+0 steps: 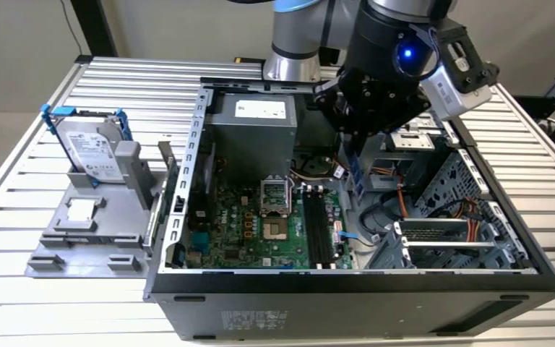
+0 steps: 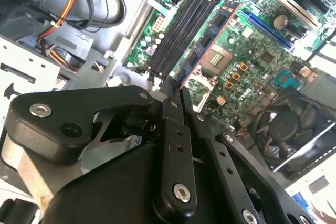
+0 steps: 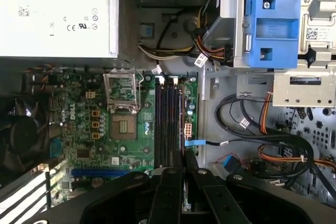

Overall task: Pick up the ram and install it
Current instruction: 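Insert the ram into the slot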

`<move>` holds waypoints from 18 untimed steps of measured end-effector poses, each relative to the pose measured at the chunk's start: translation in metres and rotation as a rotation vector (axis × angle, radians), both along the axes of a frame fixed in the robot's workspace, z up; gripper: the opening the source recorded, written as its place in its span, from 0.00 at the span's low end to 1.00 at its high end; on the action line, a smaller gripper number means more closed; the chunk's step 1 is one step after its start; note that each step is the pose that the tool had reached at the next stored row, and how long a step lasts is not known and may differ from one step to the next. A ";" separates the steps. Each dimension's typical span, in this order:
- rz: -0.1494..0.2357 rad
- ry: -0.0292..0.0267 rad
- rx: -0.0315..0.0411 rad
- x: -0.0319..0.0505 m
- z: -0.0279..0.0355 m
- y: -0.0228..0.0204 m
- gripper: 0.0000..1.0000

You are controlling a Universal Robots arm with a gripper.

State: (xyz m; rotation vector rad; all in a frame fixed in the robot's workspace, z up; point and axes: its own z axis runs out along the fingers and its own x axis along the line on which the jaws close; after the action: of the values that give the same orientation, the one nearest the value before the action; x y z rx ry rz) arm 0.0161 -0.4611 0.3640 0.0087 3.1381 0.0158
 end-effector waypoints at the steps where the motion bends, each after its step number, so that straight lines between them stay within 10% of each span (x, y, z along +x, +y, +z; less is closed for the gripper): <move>1: 0.000 0.0000 0.0000 0.0005 -0.0007 0.0002 0.00; 18: -0.025 0.0000 0.0002 0.0041 -0.0136 0.0029 0.00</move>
State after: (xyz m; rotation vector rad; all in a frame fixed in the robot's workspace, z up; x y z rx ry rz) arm 0.0202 -0.4582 0.3504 0.0477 3.1375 0.0161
